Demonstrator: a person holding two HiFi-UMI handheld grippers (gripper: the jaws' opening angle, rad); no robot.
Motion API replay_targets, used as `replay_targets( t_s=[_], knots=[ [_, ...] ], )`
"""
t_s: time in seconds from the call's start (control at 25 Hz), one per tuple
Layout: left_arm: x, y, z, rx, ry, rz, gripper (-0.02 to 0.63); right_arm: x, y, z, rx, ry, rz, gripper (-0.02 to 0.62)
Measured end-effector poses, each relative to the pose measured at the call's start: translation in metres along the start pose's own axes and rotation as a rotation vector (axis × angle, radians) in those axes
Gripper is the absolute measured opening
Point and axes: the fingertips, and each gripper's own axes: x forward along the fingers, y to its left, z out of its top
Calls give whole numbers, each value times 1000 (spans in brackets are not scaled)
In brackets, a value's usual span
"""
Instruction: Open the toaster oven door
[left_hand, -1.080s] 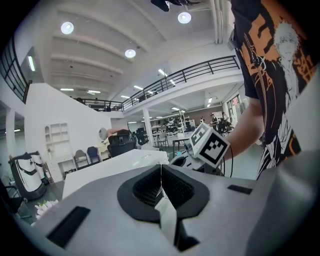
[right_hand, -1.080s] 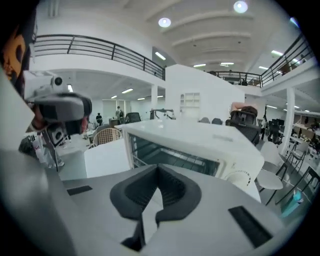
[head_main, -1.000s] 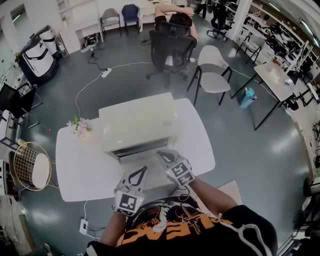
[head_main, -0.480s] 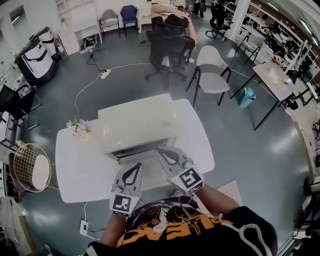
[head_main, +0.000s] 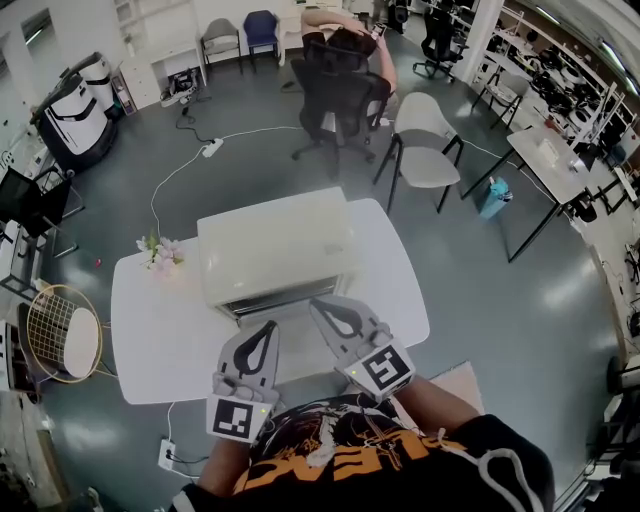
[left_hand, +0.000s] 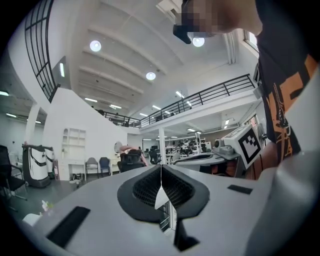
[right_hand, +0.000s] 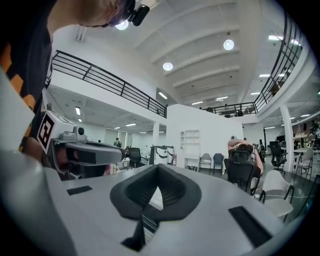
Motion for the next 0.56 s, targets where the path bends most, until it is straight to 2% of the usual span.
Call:
replay_targets(
  t_s=[0.56],
  knots=[
    [-1,9,-4,-15,1,19,26,4,-1,1,-24,6,-7,14]
  ],
)
